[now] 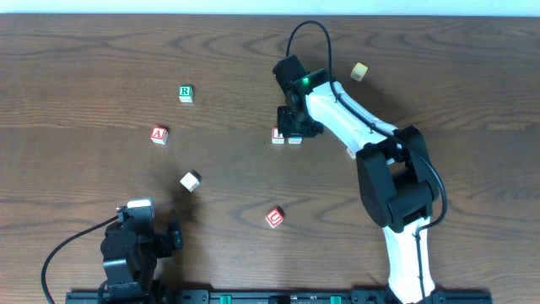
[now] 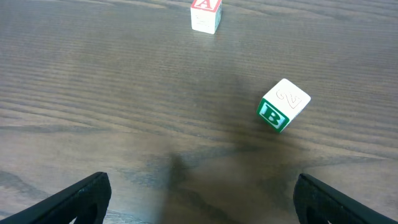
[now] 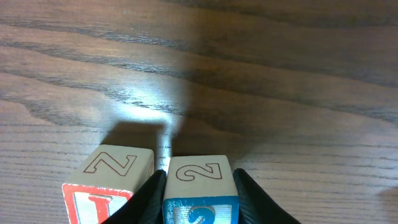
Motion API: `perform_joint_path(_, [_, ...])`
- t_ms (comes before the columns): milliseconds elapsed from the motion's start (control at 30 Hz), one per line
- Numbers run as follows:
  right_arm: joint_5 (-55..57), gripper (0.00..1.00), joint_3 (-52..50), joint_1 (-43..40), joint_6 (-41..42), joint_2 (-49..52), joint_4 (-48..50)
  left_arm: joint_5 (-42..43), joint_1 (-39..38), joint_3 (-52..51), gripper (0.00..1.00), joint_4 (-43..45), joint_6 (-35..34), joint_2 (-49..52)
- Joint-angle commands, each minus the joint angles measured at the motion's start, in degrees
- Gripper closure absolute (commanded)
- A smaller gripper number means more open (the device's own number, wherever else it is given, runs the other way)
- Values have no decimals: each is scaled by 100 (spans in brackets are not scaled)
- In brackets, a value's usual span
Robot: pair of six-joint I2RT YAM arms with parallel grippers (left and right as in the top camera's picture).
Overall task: Spell out Ai2
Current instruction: 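Place the 2 block right of the I block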
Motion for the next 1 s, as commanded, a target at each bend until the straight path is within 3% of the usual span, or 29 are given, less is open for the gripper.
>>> perform_joint_path(0, [-68,61,-55,33,-37,92,4,-24,24,-87,5,-63,68,-33])
perform_joint_path(967, [557,49,52,0,39,90,999,-24,24,-85,5,-63,68,-33])
